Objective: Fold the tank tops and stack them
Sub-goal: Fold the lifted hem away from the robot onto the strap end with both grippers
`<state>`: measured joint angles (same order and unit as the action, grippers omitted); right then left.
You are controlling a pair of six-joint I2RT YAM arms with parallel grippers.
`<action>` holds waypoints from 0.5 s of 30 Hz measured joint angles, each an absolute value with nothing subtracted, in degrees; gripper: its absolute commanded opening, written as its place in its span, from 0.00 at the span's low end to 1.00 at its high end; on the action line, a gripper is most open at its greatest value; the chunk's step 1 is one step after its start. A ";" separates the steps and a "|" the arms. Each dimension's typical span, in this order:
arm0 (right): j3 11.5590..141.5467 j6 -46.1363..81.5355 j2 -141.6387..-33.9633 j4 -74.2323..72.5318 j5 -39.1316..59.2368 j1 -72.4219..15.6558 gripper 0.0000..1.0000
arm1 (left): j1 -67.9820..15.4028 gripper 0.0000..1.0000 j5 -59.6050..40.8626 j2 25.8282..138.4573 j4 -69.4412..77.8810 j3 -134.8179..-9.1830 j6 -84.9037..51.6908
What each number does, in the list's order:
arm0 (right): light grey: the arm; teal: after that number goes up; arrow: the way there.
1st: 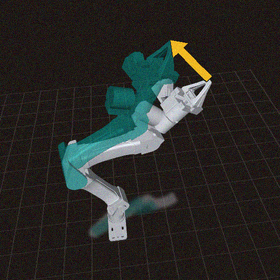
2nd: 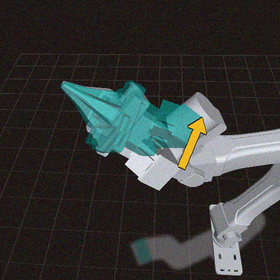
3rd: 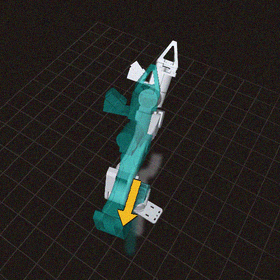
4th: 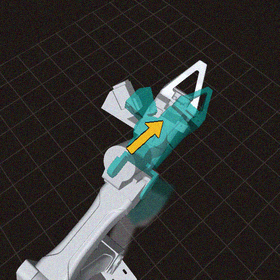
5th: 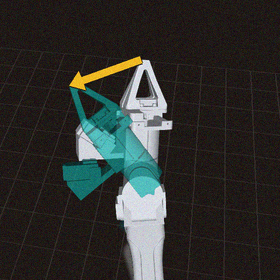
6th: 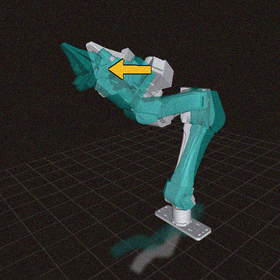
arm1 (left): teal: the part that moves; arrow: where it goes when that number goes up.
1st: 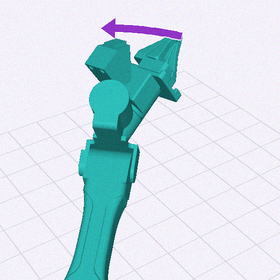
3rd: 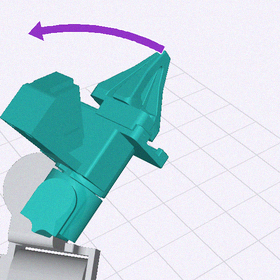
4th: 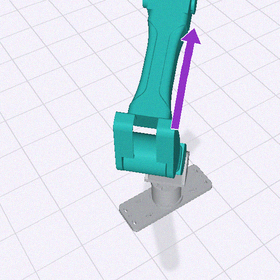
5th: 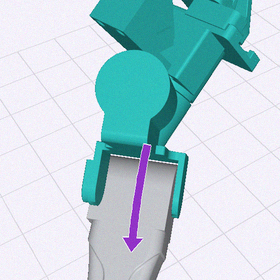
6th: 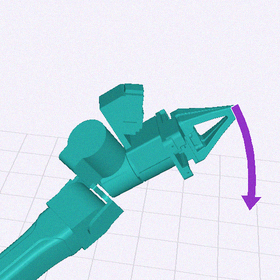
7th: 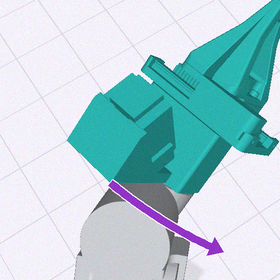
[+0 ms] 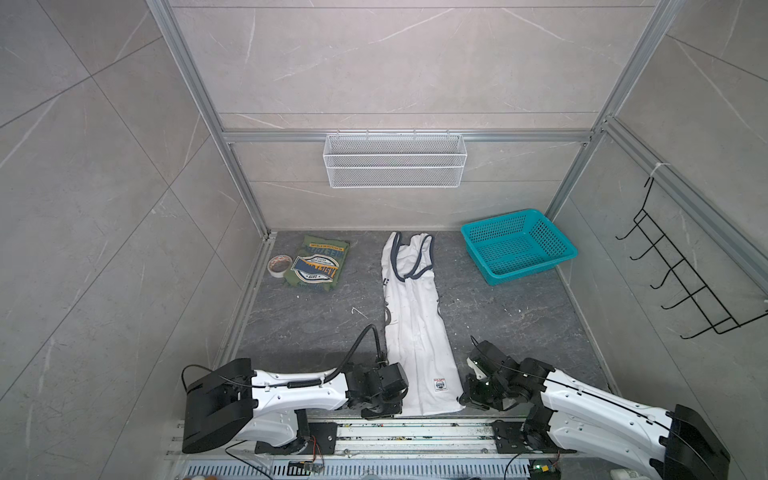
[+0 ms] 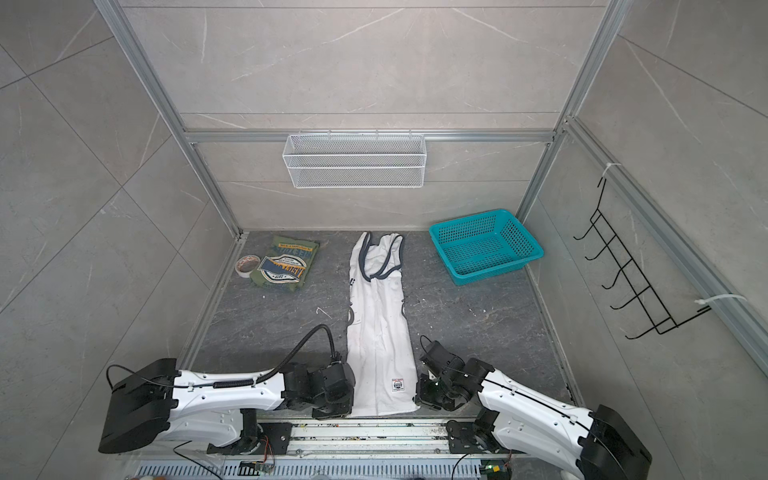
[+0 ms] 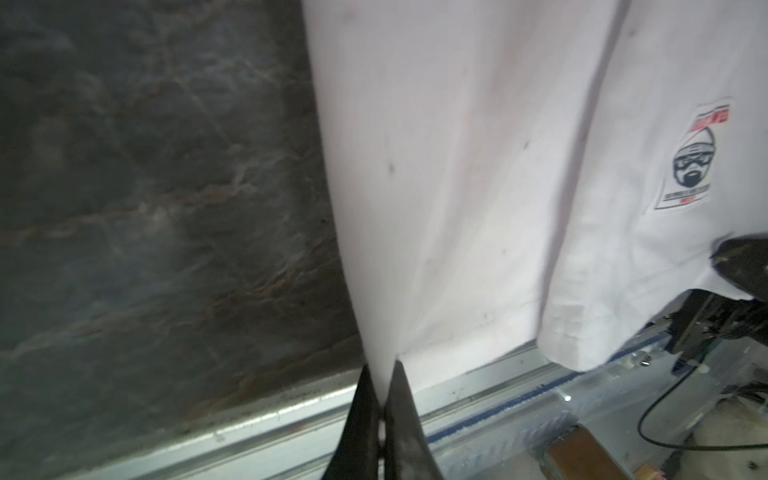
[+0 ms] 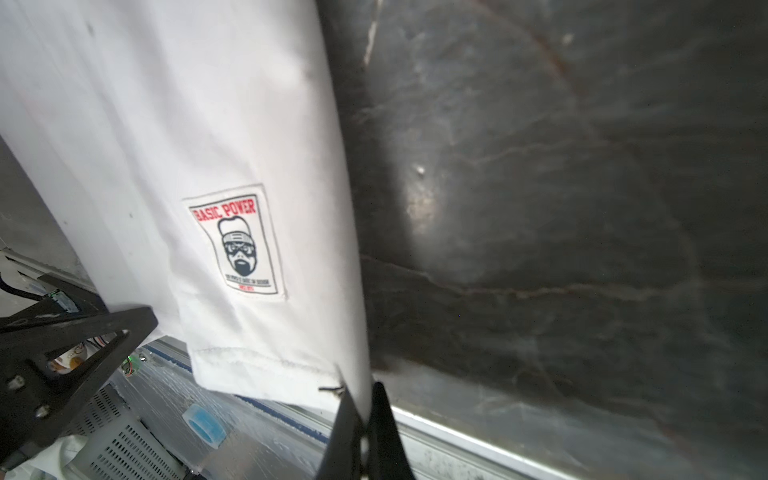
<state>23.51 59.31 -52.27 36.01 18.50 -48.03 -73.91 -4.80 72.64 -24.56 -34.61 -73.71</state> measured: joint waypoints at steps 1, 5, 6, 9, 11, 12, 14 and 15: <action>23.99 59.51 -51.44 37.10 18.15 -48.34 0.00 | -73.97 0.00 -4.47 71.90 -25.30 -35.14 -73.73; 27.70 60.16 -48.90 41.54 16.75 -48.80 0.00 | -74.00 0.00 -2.02 67.70 -28.21 -38.87 -73.71; 29.36 60.25 -48.49 42.70 16.08 -48.82 0.00 | -73.84 0.00 -1.28 66.59 -28.82 -40.27 -73.47; 35.68 60.12 -48.97 45.84 13.17 -48.84 0.00 | -71.59 0.00 -0.01 64.90 -30.50 -44.86 -71.68; 41.34 58.89 -51.18 48.05 10.09 -48.84 0.00 | -67.96 0.00 0.19 64.84 -31.35 -47.88 -69.67; 44.60 57.95 -52.99 48.99 8.38 -48.73 0.00 | -65.56 0.00 0.25 64.95 -31.75 -49.25 -68.49; 51.18 55.22 -57.49 50.04 5.32 -47.66 0.00 | -60.36 0.00 0.49 65.49 -32.05 -51.83 -66.08; 54.19 53.65 -59.94 50.13 4.19 -46.48 0.00 | -57.69 0.00 0.58 66.15 -32.18 -53.21 -64.75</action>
